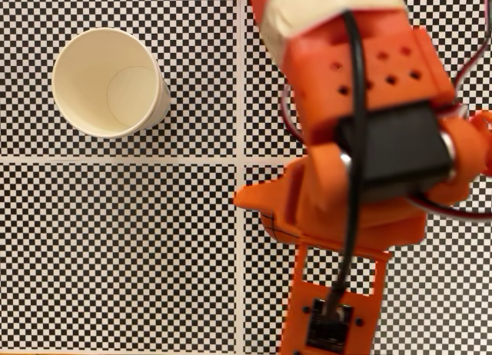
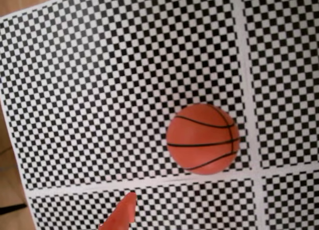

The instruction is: Grasp basketball and place into cup.

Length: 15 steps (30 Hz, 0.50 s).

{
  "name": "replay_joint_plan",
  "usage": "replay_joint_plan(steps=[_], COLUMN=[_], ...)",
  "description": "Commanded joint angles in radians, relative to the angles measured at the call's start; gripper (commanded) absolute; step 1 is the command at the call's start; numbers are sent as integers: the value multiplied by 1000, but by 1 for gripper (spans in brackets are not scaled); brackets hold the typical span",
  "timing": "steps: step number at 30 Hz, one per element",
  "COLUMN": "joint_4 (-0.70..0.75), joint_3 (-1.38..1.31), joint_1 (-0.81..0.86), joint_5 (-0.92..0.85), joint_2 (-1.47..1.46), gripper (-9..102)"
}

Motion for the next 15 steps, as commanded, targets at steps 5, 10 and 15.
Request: replay_joint_plan(steps=[5,10,15], joint_4=[3,5,3], joint_3=[-69,-69,-86], joint_1=[-3,-3,0], joint_5=[23,31,37], joint_2=[-31,-52,-78], gripper=[55,54,54])
